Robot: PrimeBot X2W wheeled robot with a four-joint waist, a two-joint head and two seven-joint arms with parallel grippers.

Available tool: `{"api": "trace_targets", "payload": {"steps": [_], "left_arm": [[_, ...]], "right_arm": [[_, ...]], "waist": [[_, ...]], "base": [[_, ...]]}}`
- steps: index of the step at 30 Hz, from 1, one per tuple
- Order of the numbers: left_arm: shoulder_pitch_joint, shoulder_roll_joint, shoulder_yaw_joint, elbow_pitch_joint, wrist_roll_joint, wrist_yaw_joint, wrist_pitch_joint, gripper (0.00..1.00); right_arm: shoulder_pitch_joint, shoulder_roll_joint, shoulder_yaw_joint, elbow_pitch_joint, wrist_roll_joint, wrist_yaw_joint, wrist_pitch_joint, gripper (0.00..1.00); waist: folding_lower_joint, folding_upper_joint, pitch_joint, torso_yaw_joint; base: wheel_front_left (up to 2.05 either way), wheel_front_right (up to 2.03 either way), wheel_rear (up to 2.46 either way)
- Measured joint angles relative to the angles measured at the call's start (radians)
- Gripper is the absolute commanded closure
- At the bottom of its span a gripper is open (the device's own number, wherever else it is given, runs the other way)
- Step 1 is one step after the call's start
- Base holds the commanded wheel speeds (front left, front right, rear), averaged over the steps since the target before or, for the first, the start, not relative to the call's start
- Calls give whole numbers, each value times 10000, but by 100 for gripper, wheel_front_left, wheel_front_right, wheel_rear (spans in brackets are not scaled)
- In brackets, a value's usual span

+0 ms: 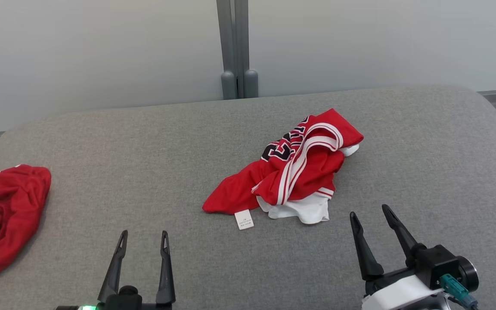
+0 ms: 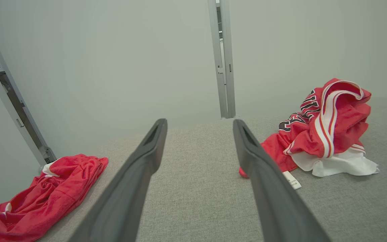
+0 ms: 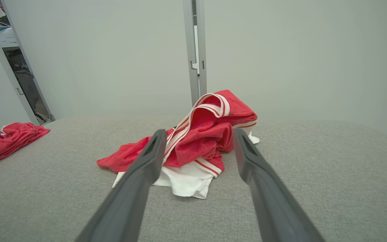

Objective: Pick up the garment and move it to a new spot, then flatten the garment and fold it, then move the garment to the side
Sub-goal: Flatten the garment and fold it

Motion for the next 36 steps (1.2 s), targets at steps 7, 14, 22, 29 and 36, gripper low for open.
{"api": "trace_targets", "payload": {"steps": [7,14,22,29,36], "left_arm": [[1,19,-82,71,0,2,0,0],[0,56,-209,128,27,4,0,0],[-12,69,-303,221,27,31,0,0],[-23,65,-336,295,13,104,0,0],[-546,121,-890,1035,-52,-648,0,0]], "right_arm": [[-1,0,23,-4,4,0,0,0],[-1,0,65,0,6,0,0,0],[-2,0,96,4,-2,0,0,0],[-23,0,125,0,-8,0,0,0],[-123,0,144,-84,-2,0,0,0]], "waist": [[0,0,-10,-55],[0,0,-15,-114],[0,0,32,-230],[0,0,63,-381],[0,0,315,-652]], "base": [[0,0,0],[0,0,0],[0,0,0],[0,0,0],[0,0,0]]}}
